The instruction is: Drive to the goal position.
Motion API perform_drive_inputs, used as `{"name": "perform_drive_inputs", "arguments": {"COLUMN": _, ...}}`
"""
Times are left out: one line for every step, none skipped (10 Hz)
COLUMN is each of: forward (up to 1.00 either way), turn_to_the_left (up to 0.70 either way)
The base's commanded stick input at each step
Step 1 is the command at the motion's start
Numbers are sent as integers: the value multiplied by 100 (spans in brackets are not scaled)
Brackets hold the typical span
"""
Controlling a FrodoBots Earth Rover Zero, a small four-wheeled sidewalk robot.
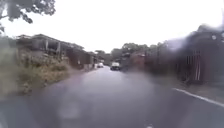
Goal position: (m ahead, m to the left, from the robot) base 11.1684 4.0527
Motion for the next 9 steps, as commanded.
{"name": "perform_drive_inputs", "arguments": {"forward": 70, "turn_to_the_left": 0}}
{"name": "perform_drive_inputs", "arguments": {"forward": 70, "turn_to_the_left": 0}}
{"name": "perform_drive_inputs", "arguments": {"forward": 70, "turn_to_the_left": 0}}
{"name": "perform_drive_inputs", "arguments": {"forward": 70, "turn_to_the_left": 0}}
{"name": "perform_drive_inputs", "arguments": {"forward": 70, "turn_to_the_left": 0}}
{"name": "perform_drive_inputs", "arguments": {"forward": 70, "turn_to_the_left": 0}}
{"name": "perform_drive_inputs", "arguments": {"forward": 70, "turn_to_the_left": 0}}
{"name": "perform_drive_inputs", "arguments": {"forward": 70, "turn_to_the_left": 0}}
{"name": "perform_drive_inputs", "arguments": {"forward": 70, "turn_to_the_left": 0}}
